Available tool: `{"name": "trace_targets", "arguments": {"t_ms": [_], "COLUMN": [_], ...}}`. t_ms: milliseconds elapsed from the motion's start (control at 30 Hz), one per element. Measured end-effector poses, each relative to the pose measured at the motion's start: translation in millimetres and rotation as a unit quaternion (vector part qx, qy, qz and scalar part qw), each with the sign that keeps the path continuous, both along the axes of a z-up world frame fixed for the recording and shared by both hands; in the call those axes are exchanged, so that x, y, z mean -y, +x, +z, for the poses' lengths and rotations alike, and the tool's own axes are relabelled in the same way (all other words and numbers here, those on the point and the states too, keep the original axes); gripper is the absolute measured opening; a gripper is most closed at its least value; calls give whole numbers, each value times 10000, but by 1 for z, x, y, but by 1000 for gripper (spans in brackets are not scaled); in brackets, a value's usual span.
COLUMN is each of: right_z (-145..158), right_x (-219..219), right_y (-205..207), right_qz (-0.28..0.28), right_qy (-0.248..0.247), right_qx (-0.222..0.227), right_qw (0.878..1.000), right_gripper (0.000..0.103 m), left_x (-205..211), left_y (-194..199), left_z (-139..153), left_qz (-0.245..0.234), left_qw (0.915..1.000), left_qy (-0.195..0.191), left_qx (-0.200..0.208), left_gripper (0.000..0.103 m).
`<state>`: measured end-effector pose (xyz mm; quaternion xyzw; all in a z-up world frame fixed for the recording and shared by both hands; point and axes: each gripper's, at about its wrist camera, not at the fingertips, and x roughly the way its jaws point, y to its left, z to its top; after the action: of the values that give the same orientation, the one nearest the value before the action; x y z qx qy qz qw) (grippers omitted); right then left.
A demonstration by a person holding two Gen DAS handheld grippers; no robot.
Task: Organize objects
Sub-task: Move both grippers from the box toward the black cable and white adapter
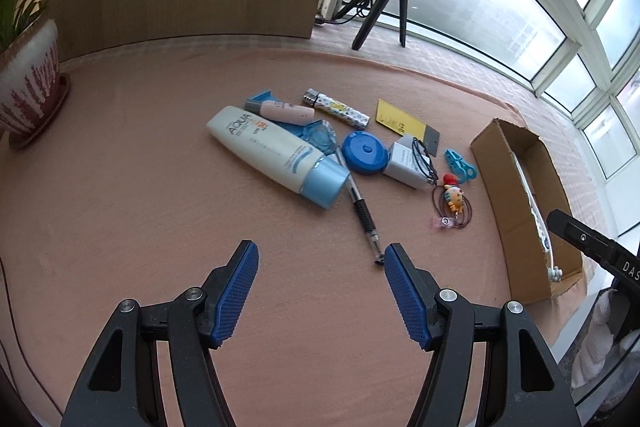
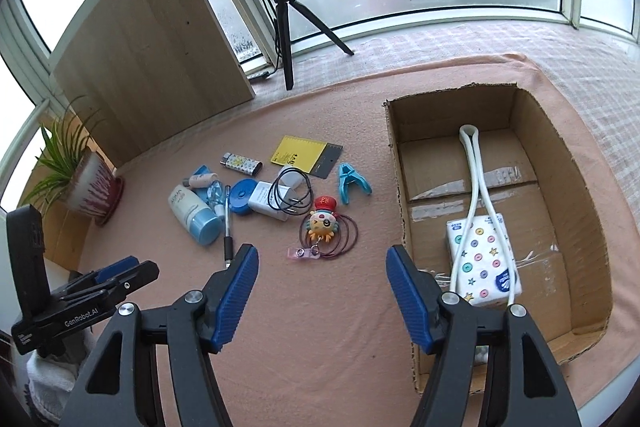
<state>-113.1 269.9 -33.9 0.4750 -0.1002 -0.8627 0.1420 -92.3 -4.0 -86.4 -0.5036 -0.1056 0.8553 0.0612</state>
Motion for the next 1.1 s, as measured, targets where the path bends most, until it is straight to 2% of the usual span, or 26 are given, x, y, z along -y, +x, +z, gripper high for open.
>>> {"name": "trace_targets", "arguments": {"t_ms": [233,367,433,500,567,633,700,800,1000,1100], "right_z": [-6,-10,-13,-17,-26,-36,-45,-60,-84,-91], "right_x": [22,33,39,44,53,60,67,80,105,111], "right_y": [-13,-39,-57,-74,-97,-116,-135,-160,-188,-188], "right_qz": [387,543,529,564,649,629,666,770,782,835], "right_qy": [183,-30,-35,-80,-73,-59,-158,-206,267,516], "right_qx": [136,398,499,617,874,1101,1329,1652,1890,2006], "right_qw": [9990,9977,9974,9965,9940,9919,9888,9830,9785,9747], "right_gripper": [63,59,49,45,45,37,35,35,35,28], "left_x": [21,29,33,38,43,49,56,67,85,90], "left_y": [6,10,13,18,22,28,34,43,57,60], "left_z": [-11,-12,-12,-11,-12,-13,-16,-19,-24,-26], "left_qz": [204,300,343,404,481,554,650,805,1006,1055], "left_qw": [9997,9994,9993,9991,9987,9982,9975,9962,9941,9935], "left_qy": [25,65,74,89,105,136,156,191,231,266], "left_qx": [133,149,144,136,149,179,214,263,329,337], "left_gripper": [69,69,69,69,69,69,69,69,69,69]}}
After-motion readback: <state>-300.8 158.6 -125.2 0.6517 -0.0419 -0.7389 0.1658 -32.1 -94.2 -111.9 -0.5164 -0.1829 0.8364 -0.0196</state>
